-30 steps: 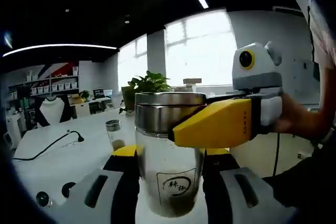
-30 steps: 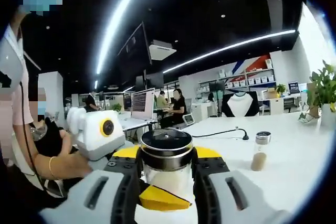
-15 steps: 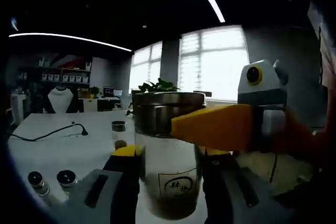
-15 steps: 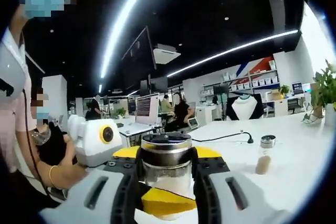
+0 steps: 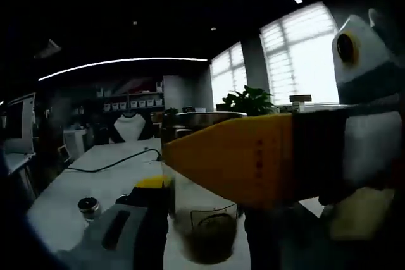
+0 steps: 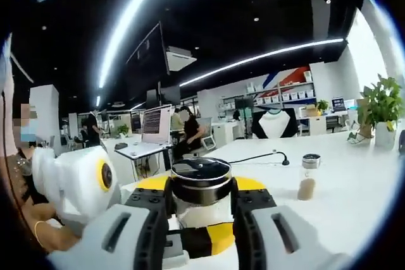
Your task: Rotate the seasoning bottle until the label or dispensing opening points toward the visible target arrow and the bottle remains upright within the marked orientation range
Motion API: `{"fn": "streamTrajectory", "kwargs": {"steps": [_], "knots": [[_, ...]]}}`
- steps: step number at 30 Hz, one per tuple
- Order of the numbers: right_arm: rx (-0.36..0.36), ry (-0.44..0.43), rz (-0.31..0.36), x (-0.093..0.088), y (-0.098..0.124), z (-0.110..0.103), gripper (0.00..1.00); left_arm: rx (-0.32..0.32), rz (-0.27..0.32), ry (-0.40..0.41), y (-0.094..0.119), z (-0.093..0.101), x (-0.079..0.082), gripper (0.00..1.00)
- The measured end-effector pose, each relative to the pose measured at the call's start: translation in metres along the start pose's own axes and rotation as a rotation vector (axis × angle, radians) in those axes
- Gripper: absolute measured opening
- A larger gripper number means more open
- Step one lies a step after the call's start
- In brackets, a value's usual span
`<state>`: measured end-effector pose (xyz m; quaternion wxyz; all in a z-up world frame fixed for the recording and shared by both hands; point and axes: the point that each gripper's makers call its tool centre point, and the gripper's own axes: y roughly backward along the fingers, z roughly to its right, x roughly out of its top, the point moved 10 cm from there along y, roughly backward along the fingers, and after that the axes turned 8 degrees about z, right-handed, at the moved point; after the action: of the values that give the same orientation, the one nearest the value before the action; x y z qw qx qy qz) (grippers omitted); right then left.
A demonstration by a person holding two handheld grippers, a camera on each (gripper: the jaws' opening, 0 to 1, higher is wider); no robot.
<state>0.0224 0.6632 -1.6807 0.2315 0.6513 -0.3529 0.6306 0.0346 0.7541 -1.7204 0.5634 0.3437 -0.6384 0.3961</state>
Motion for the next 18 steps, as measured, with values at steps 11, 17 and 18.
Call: {"fn": "streamTrajectory", "kwargs": {"steps": [11, 17, 18], "knots": [[0.000, -0.048, -0.014, -0.004, 0.000, 0.010, 0.34, -0.035, 0.019, -0.087, 0.001, -0.002, -0.006, 0.48], [0.035, -0.020, -0.022, -0.005, -0.005, 0.016, 0.34, -0.193, 0.017, -0.147, -0.001, -0.010, -0.006, 0.50], [0.041, -0.018, -0.025, -0.007, -0.007, 0.019, 0.34, -0.186, 0.004, -0.142, -0.001, -0.014, -0.006, 0.50]]}}
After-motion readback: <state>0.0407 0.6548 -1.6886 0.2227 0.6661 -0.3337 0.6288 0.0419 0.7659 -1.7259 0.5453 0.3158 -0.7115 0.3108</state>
